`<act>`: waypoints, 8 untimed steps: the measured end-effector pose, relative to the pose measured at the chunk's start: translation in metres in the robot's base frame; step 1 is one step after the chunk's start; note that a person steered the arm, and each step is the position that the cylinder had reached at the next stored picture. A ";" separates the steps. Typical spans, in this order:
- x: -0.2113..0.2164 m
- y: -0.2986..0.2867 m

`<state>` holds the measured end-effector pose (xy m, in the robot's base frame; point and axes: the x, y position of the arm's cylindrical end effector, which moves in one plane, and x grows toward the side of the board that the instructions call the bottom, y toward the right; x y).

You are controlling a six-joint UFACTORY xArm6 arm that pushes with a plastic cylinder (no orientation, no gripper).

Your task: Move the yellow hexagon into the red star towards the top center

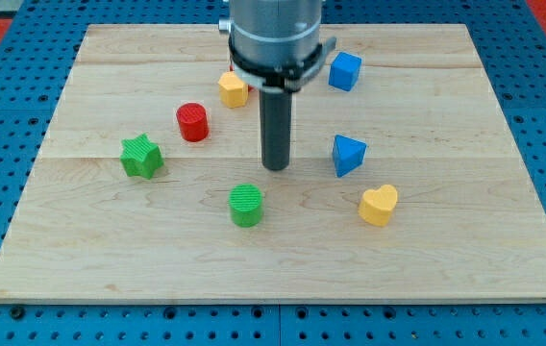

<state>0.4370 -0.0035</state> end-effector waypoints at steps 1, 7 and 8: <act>-0.029 -0.022; -0.141 -0.064; -0.177 -0.064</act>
<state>0.2604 -0.0675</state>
